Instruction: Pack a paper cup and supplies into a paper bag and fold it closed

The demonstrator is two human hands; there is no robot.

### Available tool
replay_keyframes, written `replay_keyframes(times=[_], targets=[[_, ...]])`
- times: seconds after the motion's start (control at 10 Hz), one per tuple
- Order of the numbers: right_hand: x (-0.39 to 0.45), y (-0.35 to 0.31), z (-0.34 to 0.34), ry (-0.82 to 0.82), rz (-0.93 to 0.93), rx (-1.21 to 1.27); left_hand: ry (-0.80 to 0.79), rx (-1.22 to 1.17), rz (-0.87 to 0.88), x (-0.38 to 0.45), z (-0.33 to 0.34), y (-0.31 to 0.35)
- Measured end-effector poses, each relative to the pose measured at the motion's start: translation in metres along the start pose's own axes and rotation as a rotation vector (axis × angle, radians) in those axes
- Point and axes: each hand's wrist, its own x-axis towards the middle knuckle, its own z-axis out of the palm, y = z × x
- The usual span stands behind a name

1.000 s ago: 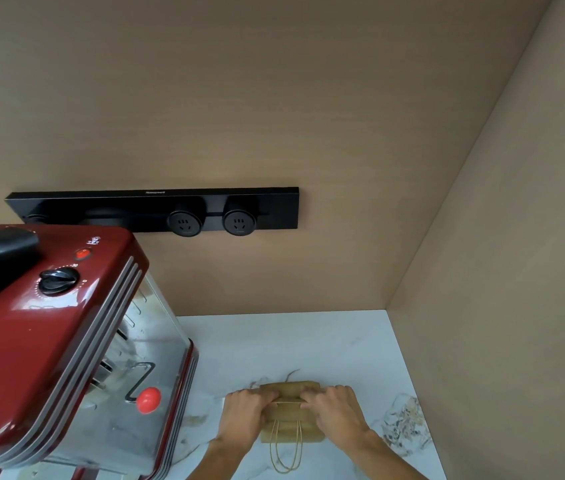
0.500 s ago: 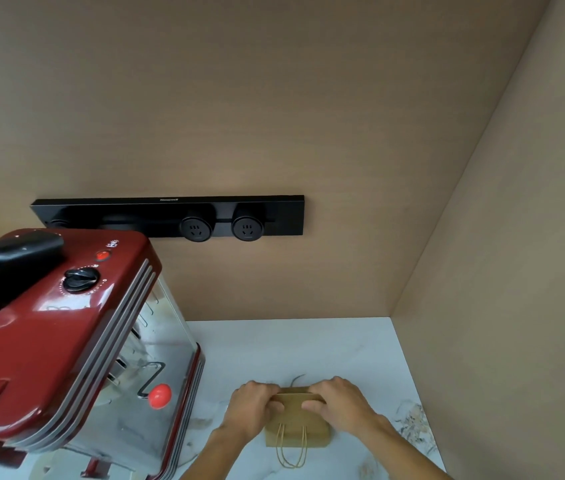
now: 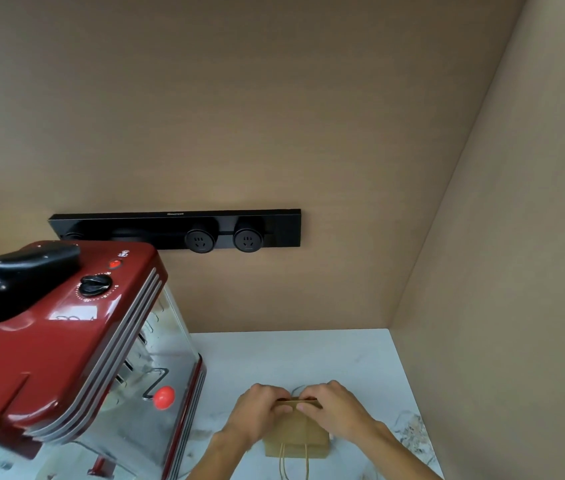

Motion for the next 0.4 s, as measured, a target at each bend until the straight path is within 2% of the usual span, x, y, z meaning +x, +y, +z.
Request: replay_keyframes(times=[0.1, 0.2, 0.3, 0.4], targets=[[-0.002, -0.001, 0.001, 0.172, 0.007, -0.047, 0.066, 0.011, 0.005, -0.002, -0.006, 0.003], [-0.005, 0.000, -0.001, 0.370, -0.004, -0.101, 0.210, 0.070, 0.024, -0.004, -0.008, 0.002], [-0.012, -0.008, -0.010, 0.524, -0.073, -0.174, 0.409, 0.109, 0.029, -0.016, -0.013, 0.010], [-0.012, -0.016, -0.016, 0.562, -0.106, -0.265, 0.628, 0.133, 0.089, -0.019, -0.018, 0.015]])
